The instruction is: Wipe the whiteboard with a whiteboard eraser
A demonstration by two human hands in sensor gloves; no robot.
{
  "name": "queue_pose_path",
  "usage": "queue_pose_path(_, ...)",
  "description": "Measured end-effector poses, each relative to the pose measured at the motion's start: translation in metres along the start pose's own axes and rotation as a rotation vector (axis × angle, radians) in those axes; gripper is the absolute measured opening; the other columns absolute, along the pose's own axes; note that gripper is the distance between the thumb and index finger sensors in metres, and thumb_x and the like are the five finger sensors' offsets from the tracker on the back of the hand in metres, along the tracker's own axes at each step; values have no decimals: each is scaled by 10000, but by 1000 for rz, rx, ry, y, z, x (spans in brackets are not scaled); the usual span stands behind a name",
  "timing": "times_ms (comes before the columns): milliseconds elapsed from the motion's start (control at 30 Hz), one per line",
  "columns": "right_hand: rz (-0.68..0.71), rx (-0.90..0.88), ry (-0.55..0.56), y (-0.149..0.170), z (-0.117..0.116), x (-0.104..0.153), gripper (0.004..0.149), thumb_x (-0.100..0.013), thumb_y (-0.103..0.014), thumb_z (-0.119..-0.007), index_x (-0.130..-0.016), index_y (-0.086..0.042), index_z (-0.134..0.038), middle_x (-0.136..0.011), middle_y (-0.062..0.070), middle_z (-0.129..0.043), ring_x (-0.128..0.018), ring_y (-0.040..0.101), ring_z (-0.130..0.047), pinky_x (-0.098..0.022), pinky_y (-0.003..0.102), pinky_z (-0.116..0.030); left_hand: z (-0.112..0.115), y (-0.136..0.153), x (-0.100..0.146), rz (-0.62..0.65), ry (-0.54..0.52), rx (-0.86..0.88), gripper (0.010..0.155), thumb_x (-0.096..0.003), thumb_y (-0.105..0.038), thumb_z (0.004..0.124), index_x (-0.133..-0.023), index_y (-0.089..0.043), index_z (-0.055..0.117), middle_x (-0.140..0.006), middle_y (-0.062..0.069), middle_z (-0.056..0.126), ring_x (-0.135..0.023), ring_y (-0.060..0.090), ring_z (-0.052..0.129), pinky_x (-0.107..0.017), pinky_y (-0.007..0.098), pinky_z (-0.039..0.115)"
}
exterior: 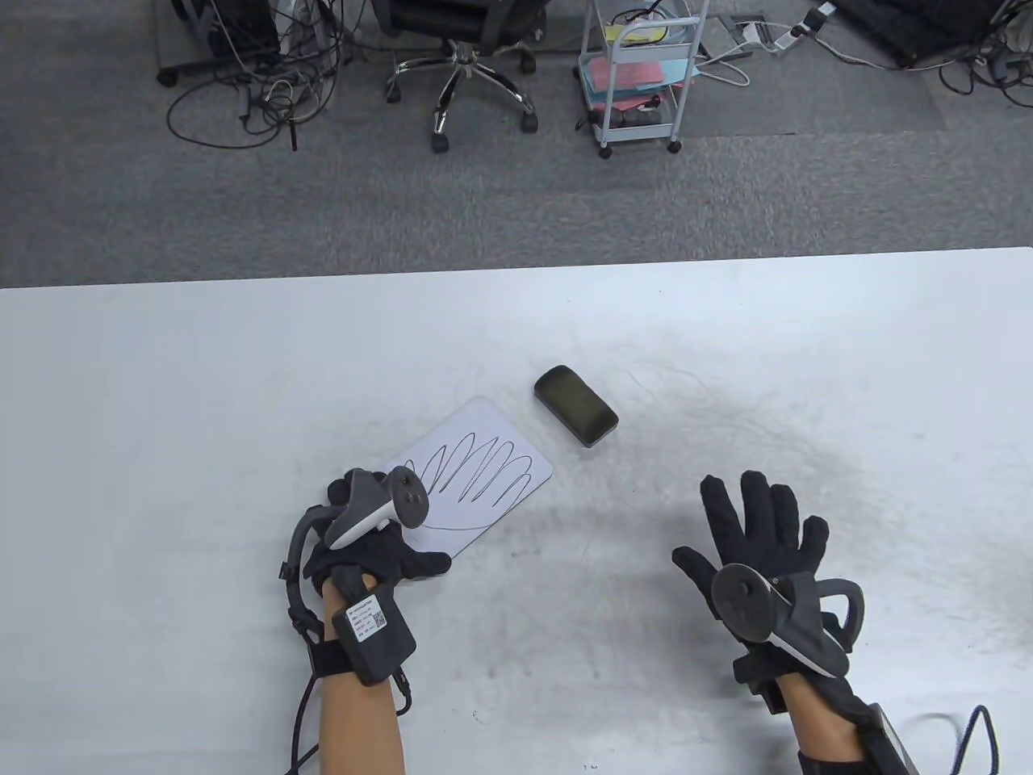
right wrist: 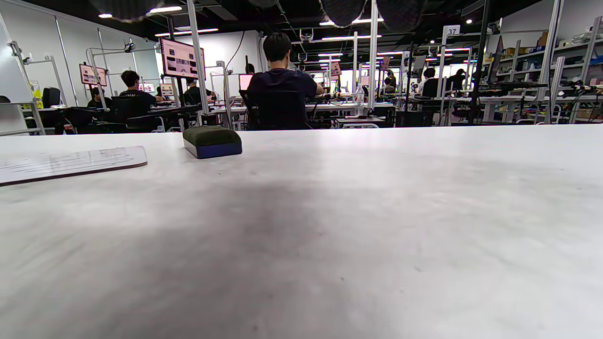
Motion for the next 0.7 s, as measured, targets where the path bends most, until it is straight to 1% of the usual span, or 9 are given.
queue_pose_path(33, -2, 0, -1, 0, 0, 0, 776, -632, -662, -414, -1231, -210, -216, -1291, 310, -270, -1128, 613, -387, -704, 830, -386, -1, -1, 0, 4, -24, 5, 1296, -278, -783, 646, -1087, 12, 21, -1121, 351, -21, -1039, 611, 110, -727, 748, 285)
queue_pose_path(100, -5, -2, -6, 0, 0, -1, 778, -632, -662, -415, -1232, -209, -214, -1291, 312, -266, -1129, 613, -385, -703, 830, -386, -1, 0, 0, 8, -25, 0, 1293, -271, -781, 647, -1094, 0, 25, -1132, 340, -16, -1047, 603, 109, -728, 748, 278)
queue_pose_path(167, -6, -4, -16, 0, -2, -2, 779, -632, -662, -413, -1232, -209, -210, -1292, 310, -262, -1130, 613, -382, -701, 832, -384, 1, 2, 1, 26, -50, -29, 1291, -260, -782, 635, -1103, -13, 31, -1148, 328, -6, -1056, 596, 120, -732, 741, 274)
queue_pose_path(333, -12, -2, -18, 1, -1, -3, 776, -633, -662, -413, -1232, -213, -211, -1292, 309, -260, -1131, 612, -379, -703, 832, -382, 9, 0, 10, 119, -55, -98, 1292, -249, -783, 638, -1110, -40, 25, -1155, 308, -19, -1053, 590, 113, -739, 724, 284)
queue_pose_path(433, -21, -10, -17, 3, -1, -4, 774, -633, -661, -414, -1232, -214, -214, -1293, 309, -257, -1130, 613, -380, -704, 832, -379, 18, -13, 21, 176, -37, -185, 1299, -239, -787, 637, -1105, -48, 11, -1149, 308, -26, -1040, 607, 116, -743, 711, 304)
queue_pose_path(533, -28, -9, -16, 4, -1, -4, 776, -633, -661, -415, -1232, -211, -215, -1292, 310, -260, -1130, 613, -378, -702, 832, -381, 28, -32, 34, 260, -58, -262, 1301, -228, -790, 641, -1108, -55, 26, -1156, 300, -5, -1036, 612, 155, -753, 692, 329)
queue_pose_path(633, -33, -13, -12, 6, 0, -4, 773, -633, -661, -416, -1232, -214, -220, -1292, 310, -263, -1130, 611, -382, -703, 832, -380, 42, -59, 54, 364, -74, -337, 1313, -223, -789, 655, -1110, -58, 21, -1157, 289, -4, -1033, 609, 155, -757, 688, 331)
queue_pose_path(700, -36, -12, -10, 6, 0, -4, 769, -632, -660, -418, -1231, -218, -222, -1292, 306, -264, -1130, 611, -383, -703, 831, -380, 49, -73, 63, 412, -85, -389, 1319, -217, -792, 656, -1113, -60, 23, -1160, 287, 0, -1043, 589, 155, -763, 676, 339)
Point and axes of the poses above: the tracker on the back of each hand, its own y axis roughly to the little-finger side, its own x axis roughly from the fingertips to the wrist, z = x × y, the point moved 2 cm from there along -x, roughly from the wrist to the fingertips
